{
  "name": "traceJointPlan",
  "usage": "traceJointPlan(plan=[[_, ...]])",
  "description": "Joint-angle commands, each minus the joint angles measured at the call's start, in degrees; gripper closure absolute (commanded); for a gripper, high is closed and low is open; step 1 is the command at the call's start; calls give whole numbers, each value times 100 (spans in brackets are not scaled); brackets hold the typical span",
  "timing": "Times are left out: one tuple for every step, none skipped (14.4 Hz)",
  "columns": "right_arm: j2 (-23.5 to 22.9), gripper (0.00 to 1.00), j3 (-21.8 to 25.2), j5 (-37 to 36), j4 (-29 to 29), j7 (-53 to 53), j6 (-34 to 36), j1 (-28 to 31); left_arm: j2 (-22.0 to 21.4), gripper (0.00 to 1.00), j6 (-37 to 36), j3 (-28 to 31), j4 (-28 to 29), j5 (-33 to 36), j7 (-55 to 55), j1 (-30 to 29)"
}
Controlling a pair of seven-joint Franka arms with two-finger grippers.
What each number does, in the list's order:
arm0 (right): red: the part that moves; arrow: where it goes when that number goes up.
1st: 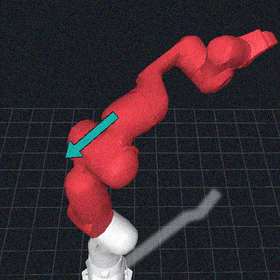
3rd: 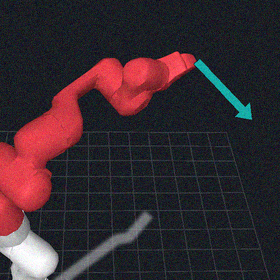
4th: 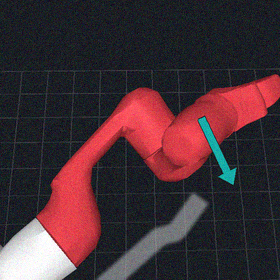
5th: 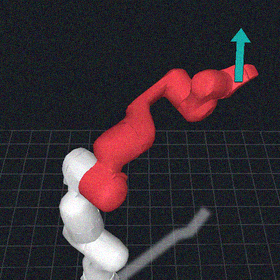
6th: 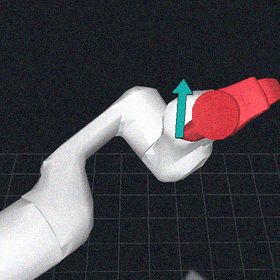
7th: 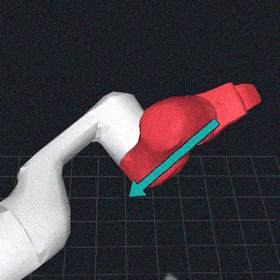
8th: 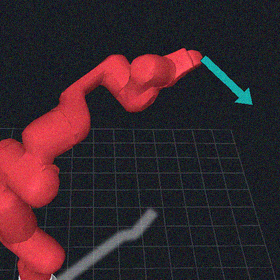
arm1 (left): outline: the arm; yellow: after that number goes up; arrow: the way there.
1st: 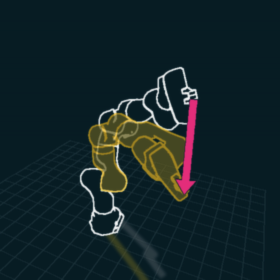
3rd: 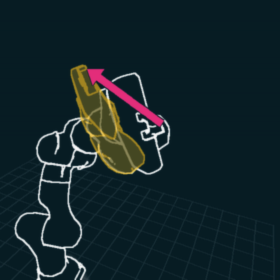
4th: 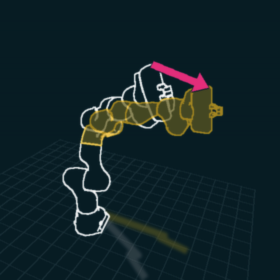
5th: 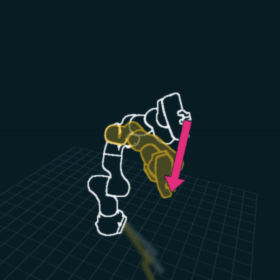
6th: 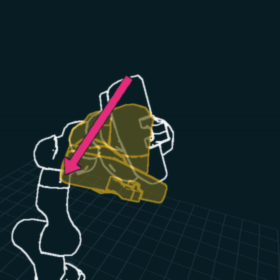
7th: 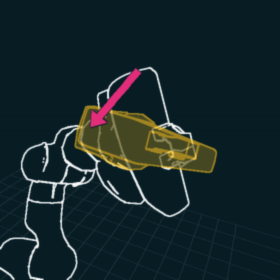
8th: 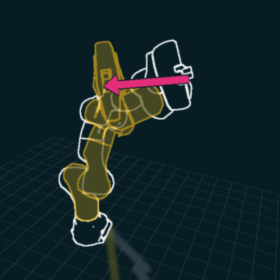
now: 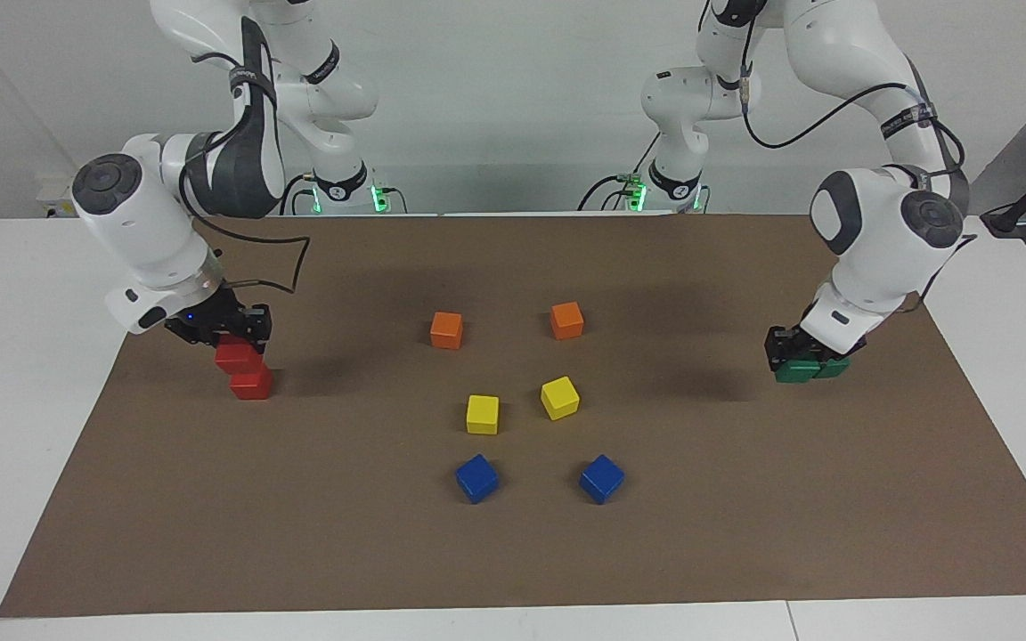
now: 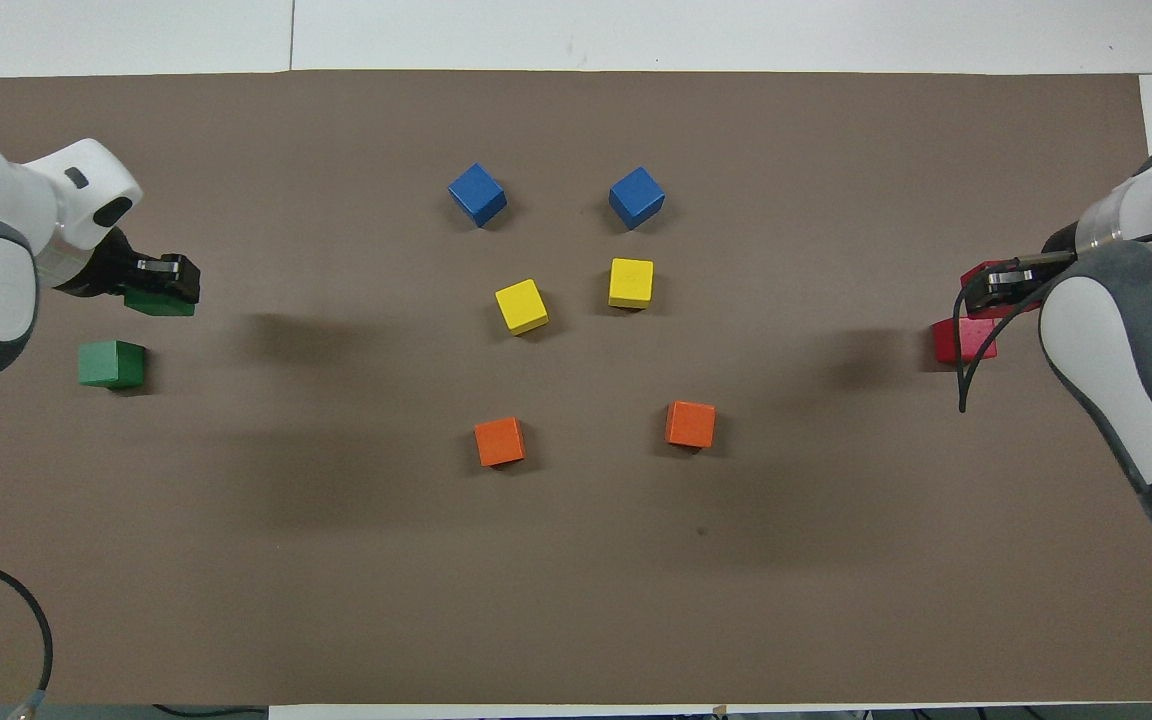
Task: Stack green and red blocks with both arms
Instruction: 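Carry green with the left gripper while the right gripper carries red outward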
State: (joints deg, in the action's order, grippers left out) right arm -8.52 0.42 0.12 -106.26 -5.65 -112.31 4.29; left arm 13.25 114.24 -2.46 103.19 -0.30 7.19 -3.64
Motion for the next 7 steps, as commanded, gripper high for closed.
traceJointPlan(plan=[[254,100,-77,32,-447,-121,-396,142,-367,100,54,-62,543,21,378,-618],[298,100,-77,32,-578,-103,-528,160,-419,100,89,-53,631,21,571,-803],[315,100,-77,32,-693,-86,-668,160,-446,100,125,-62,719,21,634,-1005],[324,100,-68,32,-781,-85,-774,168,-481,100,203,-62,807,21,626,-1138],[324,100,-68,32,-851,-85,-845,195,-525,100,326,-53,947,12,591,-1218],[350,100,-68,32,-913,-68,-863,212,-560,100,571,-62,1087,12,556,-1323],[386,100,-68,32,-1009,-24,-898,212,-604,100,826,-62,1263,12,433,-1341]])
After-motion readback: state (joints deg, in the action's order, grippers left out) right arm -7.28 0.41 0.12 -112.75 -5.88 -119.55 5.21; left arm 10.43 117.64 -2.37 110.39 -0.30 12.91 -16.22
